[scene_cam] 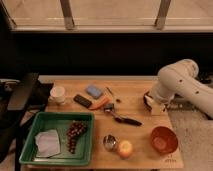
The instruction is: Place sponge in table surface
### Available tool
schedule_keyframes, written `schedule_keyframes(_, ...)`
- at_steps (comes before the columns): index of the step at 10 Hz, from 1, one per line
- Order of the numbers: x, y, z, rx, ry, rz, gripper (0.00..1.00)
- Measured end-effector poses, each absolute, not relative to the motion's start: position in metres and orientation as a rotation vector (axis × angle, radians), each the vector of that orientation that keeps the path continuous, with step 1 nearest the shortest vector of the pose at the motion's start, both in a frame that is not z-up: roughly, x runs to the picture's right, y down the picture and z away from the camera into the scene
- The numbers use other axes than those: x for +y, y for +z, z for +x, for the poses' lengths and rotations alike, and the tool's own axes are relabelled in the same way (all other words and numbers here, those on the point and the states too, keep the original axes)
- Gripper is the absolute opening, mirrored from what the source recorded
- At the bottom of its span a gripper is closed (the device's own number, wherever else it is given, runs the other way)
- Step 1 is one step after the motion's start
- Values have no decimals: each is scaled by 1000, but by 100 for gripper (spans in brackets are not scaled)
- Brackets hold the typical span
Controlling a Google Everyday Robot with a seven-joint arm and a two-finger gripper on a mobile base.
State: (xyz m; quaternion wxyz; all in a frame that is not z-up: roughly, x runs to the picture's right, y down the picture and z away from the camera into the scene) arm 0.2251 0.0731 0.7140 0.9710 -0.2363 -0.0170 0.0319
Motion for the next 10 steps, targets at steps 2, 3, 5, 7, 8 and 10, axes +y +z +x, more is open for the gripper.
schedule_keyframes(2,59,737,185,-37,81,-473,65)
schedule_keyframes(3,49,751,168,-33,100,-482,65)
schedule_keyframes(5,31,778,137,-16,206,-519,65)
schedule_keyframes(7,23,793,102,-22,311,-583,65)
schedule_keyframes(8,22,795,99,-24,321,-590,65)
schedule_keyframes(10,24,794,103,-17,324,-594,65)
